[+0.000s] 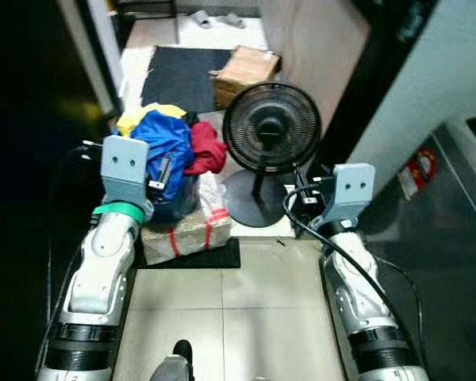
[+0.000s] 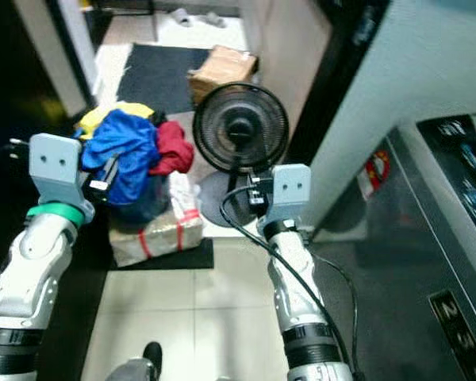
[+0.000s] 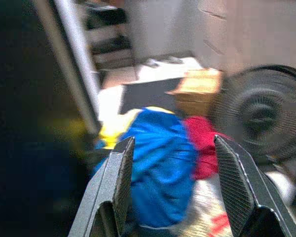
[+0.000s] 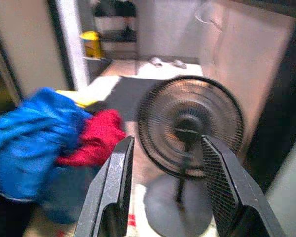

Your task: Clothes washing

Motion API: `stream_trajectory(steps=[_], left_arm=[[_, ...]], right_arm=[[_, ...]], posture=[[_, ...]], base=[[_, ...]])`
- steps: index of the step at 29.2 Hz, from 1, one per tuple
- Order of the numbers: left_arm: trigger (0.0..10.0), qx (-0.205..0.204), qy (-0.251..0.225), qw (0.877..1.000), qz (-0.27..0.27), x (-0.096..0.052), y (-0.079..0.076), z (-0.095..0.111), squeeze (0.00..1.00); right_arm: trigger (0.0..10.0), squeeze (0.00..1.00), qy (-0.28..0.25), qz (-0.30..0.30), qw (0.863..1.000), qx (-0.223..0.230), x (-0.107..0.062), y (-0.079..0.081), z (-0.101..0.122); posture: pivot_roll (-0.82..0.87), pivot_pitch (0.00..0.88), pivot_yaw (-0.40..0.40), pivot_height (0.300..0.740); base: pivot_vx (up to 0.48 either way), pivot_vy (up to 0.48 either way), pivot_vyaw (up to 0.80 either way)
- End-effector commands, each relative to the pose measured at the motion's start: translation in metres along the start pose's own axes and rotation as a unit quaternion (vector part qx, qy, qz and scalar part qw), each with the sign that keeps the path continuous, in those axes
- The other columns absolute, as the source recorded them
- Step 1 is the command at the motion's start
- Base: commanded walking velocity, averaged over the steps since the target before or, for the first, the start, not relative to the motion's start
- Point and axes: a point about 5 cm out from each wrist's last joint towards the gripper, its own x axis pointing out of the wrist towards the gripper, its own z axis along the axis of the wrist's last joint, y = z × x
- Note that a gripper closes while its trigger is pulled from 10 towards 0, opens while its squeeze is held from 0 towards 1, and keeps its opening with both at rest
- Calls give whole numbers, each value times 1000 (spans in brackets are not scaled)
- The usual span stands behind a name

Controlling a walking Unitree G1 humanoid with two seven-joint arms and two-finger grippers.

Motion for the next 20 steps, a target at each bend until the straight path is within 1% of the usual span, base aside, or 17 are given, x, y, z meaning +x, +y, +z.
stream_trajectory(steps=[1,8,20], left_arm=[[10000,2,8,1000,-8,-3,-6,-4,0],[10000,9,5,1000,-9,-2,-6,-5,0],[10000,10,6,1000,-8,-2,-7,-6,0]], right_arm=[[10000,0,15,-4,1000,0,-6,-4,-8],[10000,0,19,4,1000,1,-6,-1,-11],[10000,0,21,10,1000,-5,-5,1,-12]], posture=[[66,71,-27,740],[69,67,-29,740],[67,57,-33,740]], base=[[409,0,0],[453,0,0],[449,0,0]])
